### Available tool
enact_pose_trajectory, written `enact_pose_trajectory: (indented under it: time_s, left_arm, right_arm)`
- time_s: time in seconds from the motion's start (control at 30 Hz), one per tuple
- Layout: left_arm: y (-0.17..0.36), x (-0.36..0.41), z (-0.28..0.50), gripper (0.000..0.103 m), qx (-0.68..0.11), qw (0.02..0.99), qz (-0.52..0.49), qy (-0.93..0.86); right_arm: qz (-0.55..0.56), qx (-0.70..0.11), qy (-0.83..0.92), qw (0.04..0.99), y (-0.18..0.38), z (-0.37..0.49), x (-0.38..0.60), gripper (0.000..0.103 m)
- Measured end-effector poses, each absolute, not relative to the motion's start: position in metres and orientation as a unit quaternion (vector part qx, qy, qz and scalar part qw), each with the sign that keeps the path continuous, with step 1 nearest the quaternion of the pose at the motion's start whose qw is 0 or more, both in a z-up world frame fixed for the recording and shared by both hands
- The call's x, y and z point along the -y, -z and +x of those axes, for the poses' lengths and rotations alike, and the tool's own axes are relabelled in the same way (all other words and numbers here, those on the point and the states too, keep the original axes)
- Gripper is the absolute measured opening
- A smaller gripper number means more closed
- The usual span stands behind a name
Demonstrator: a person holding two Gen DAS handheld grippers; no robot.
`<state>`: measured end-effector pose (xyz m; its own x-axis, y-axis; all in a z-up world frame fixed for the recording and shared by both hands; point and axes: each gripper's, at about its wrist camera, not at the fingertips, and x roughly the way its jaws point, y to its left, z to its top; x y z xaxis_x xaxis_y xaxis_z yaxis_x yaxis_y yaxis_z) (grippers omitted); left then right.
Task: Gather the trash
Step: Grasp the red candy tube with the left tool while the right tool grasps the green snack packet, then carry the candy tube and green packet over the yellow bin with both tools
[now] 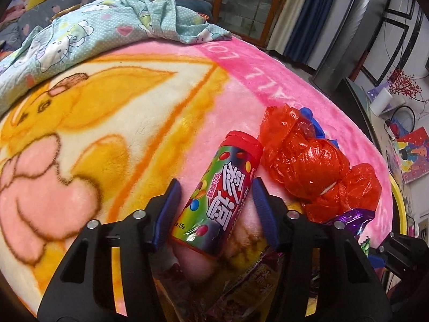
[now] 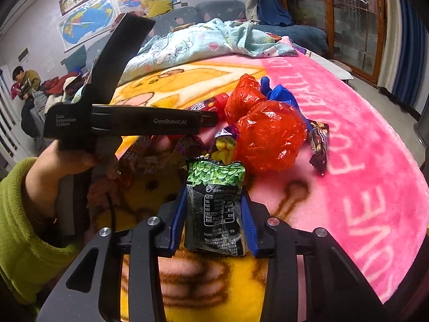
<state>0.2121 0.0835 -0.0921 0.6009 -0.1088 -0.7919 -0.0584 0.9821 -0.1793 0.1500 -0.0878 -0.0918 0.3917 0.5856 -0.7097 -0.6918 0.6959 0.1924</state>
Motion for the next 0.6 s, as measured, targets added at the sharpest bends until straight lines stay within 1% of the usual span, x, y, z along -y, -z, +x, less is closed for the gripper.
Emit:
enact_pose_trajectory:
  time_s: [0.07,0.23,0.3,0.6]
  left_arm:
    - [0.092,-0.085,0.210,0.044,-0.445,0.890,-0.098,0.016]
    - [0.090,-0.085,0.205,0.030,-0.440,0.892,-0.100,0.019]
    - [0.088,-0.086,0.201,0.028,-0.433,0.893,-0.116,0.027]
    - [0.062,-0.090,0.179,0.027,-0.391,0.904,-0.167,0.042]
  right_arm:
    - [-0.064,-0.394,-0.384,0.833,0.090,0.148,0.091,0.033]
    - [-0.056,-0.395,-0.385,0.832,0.085,0.145,0.098,0.030]
    - [-0.055,-0.395,-0.386,0.832,0.084,0.146,0.100,0.029]
    - [-0.041,-0.385,-0.388,0.836,0.070,0.142,0.107,0.028]
